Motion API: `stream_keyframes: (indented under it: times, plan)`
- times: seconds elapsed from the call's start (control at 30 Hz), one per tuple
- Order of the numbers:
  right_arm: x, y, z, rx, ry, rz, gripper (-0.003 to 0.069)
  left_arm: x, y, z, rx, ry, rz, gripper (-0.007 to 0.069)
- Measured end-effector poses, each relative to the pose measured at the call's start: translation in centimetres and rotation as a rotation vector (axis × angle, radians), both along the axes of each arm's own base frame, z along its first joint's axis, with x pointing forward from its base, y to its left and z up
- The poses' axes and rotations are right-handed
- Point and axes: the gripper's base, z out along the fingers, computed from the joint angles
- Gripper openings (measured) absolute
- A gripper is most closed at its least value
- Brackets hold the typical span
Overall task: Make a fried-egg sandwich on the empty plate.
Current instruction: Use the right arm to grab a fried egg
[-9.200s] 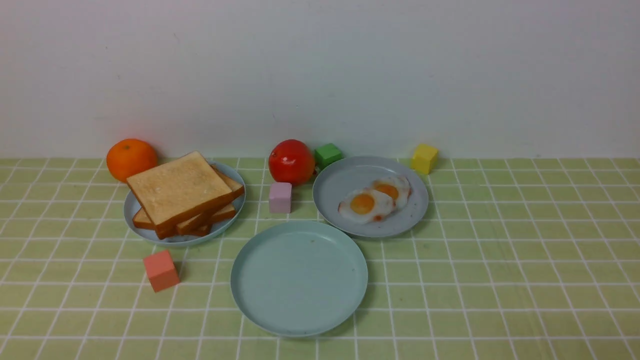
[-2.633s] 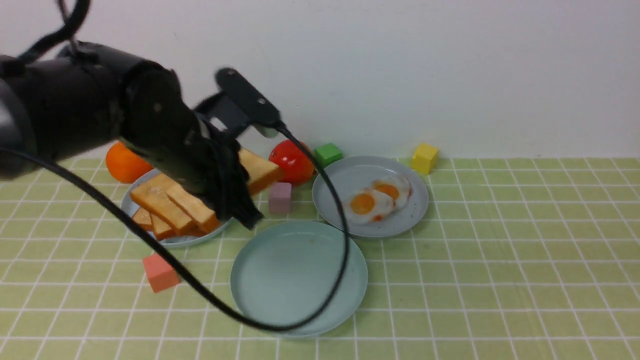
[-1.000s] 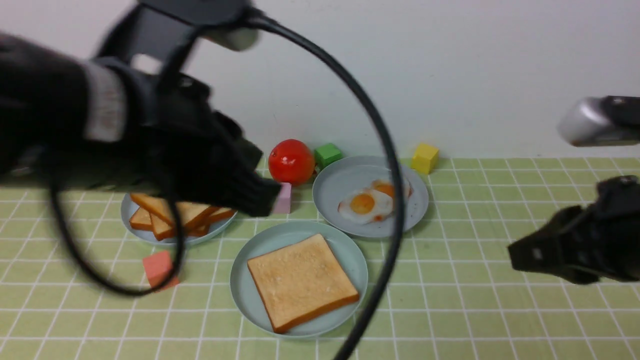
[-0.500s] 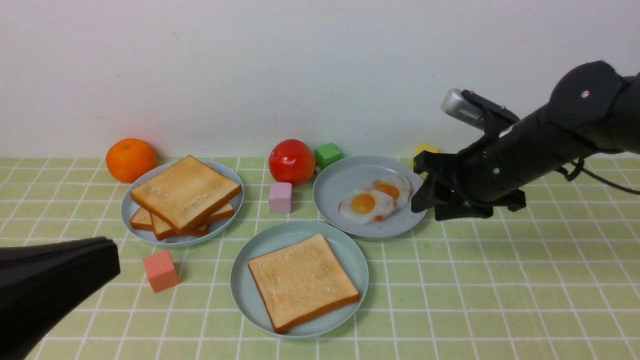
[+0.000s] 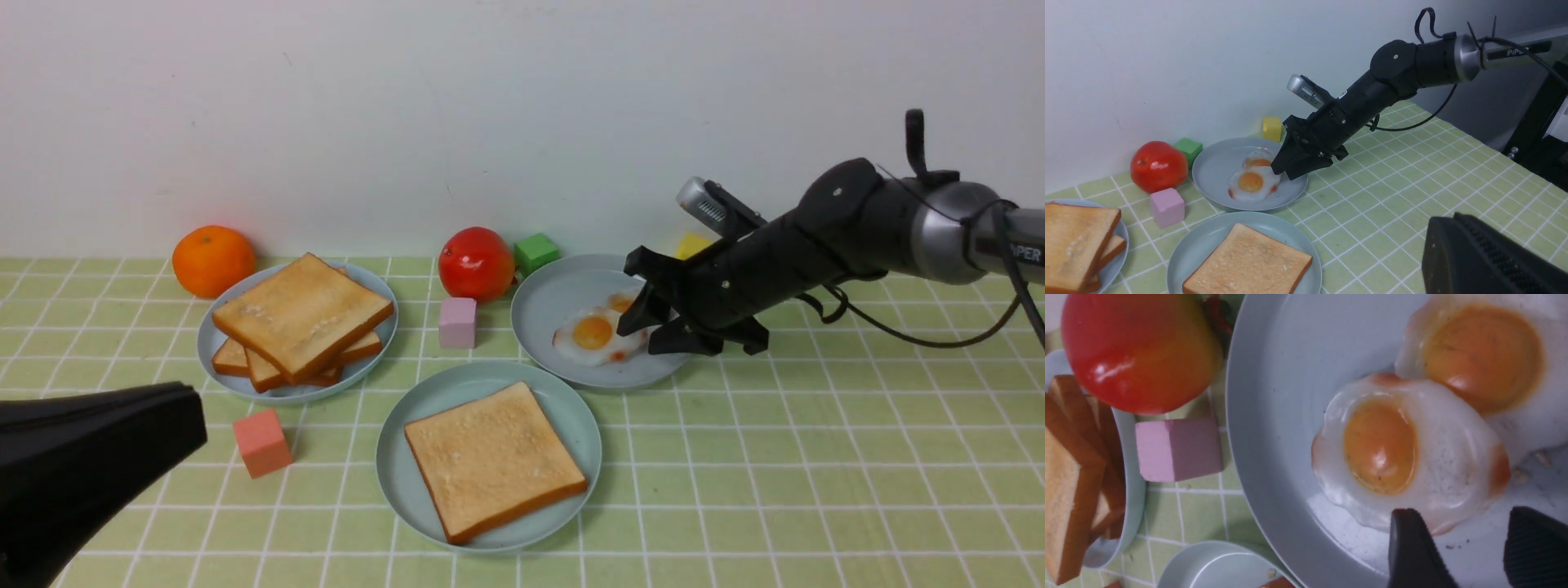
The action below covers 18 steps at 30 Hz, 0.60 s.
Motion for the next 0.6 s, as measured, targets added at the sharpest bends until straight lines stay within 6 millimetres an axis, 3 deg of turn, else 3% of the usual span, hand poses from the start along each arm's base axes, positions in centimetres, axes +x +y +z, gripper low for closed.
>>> stream_keyframes:
  times: [0.23, 0.6]
  plan:
    - [0.5, 0.0, -1.4, -0.003, 0.010, -0.021, 0.0335, 0.0, 0.0, 0.1, -0.011, -0.005, -0.001, -0.0013]
    - [0.9, 0.0, -1.8, 0.025, 0.003, -0.065, 0.0335, 0.0, 0.0, 0.2, -0.021, -0.015, -0.002, -0.0013]
